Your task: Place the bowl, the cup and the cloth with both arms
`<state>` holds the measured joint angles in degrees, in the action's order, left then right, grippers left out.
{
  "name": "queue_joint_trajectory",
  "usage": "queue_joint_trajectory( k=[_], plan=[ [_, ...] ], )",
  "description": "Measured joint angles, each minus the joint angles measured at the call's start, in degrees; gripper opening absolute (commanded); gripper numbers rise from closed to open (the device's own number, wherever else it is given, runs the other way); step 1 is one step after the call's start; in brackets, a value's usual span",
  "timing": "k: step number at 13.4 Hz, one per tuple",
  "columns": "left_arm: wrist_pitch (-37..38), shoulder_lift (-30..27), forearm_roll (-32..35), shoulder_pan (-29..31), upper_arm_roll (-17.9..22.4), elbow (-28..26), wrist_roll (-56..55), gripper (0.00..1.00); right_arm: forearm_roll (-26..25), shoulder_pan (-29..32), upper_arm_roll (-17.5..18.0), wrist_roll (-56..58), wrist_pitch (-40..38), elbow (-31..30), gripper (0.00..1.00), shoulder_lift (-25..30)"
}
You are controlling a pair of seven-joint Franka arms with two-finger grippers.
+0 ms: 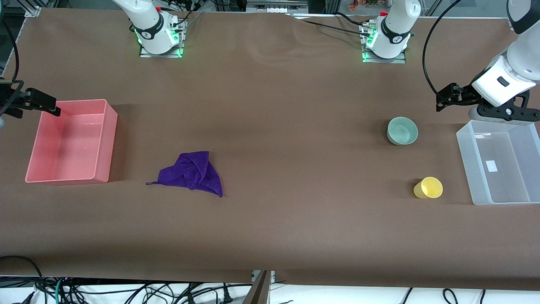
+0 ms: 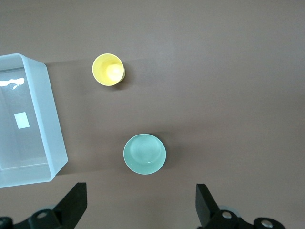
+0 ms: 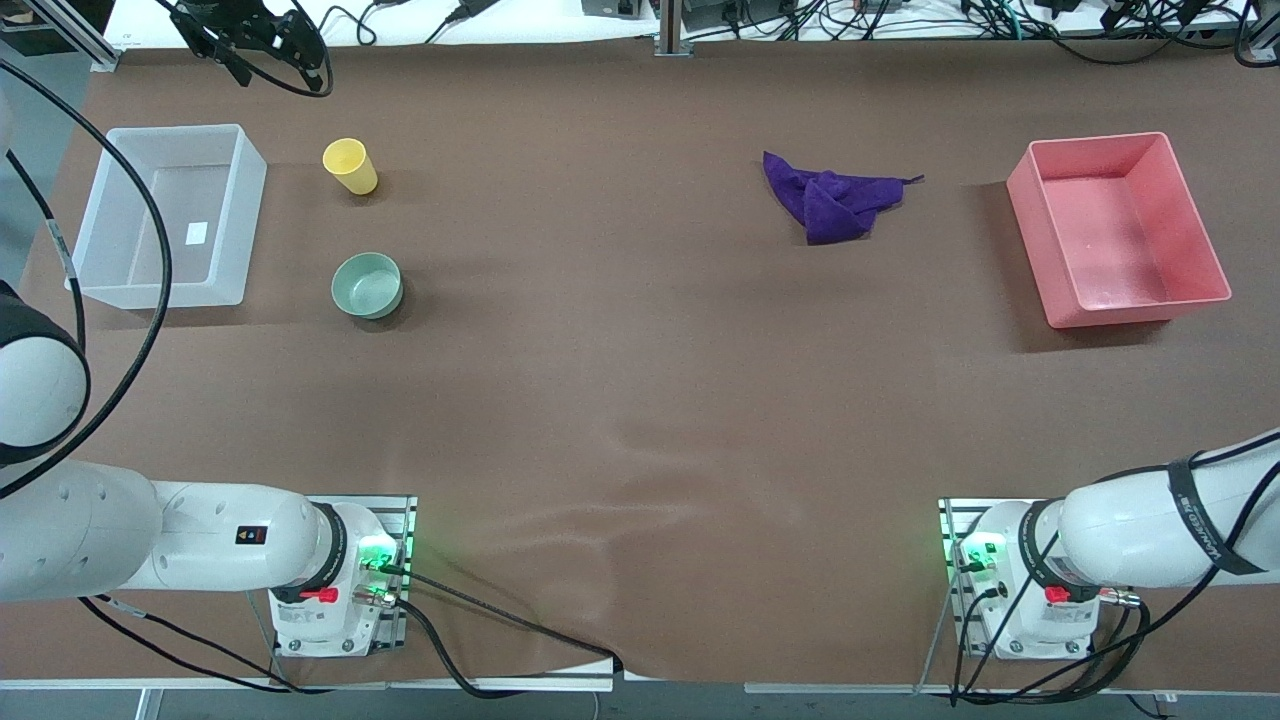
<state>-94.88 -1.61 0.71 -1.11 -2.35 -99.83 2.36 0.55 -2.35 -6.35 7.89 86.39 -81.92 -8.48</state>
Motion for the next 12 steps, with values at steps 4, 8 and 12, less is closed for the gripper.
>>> queue_joint_trajectory(
  k=[4,8,12],
  plan=[
    [0.0,0.1,0.0,0.0,0.0,0.0,0.0,1.00,-0.4,0.1,0.0,0.0,0.0,-0.1,1.00,0.0],
    [0.2,0.1,0.0,0.0,-0.1,0.0,0.0,1.00,-0.4,0.0,0.1,0.0,0.0,-0.1,1.00,-0.1],
    [6.8,1.4,0.0,0.0,-0.1,-0.1,0.0,1.00,-0.4,-0.7,0.9,0.0,-0.1,-0.2,1.00,-0.3]
  ],
)
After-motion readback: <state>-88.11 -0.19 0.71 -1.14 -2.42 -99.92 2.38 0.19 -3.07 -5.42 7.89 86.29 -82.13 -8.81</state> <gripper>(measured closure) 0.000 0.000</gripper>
